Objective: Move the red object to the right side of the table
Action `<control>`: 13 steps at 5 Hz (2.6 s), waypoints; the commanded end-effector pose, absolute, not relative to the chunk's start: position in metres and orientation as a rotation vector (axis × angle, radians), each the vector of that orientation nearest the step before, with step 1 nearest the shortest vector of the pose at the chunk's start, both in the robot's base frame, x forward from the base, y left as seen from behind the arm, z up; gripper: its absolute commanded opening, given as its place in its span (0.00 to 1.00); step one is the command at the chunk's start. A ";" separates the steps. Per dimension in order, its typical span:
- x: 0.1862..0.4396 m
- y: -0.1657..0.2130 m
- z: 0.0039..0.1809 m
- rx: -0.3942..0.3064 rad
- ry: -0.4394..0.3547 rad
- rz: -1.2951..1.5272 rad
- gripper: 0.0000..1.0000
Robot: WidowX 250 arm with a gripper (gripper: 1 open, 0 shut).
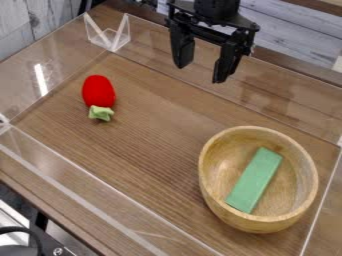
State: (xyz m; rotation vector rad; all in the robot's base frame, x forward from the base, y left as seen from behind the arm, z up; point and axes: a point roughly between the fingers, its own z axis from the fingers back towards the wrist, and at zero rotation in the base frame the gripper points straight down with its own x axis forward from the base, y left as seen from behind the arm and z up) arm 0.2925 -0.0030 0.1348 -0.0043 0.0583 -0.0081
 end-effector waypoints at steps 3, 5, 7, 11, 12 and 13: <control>0.278 0.065 0.105 -0.027 0.068 0.263 1.00; 0.263 0.138 0.082 -0.050 0.031 0.559 1.00; 0.250 0.163 0.075 -0.055 0.021 0.720 1.00; 0.270 0.199 0.033 -0.046 0.035 0.847 1.00; 0.268 0.188 0.036 -0.036 0.038 0.804 1.00; 0.268 0.175 0.041 -0.030 0.040 0.754 1.00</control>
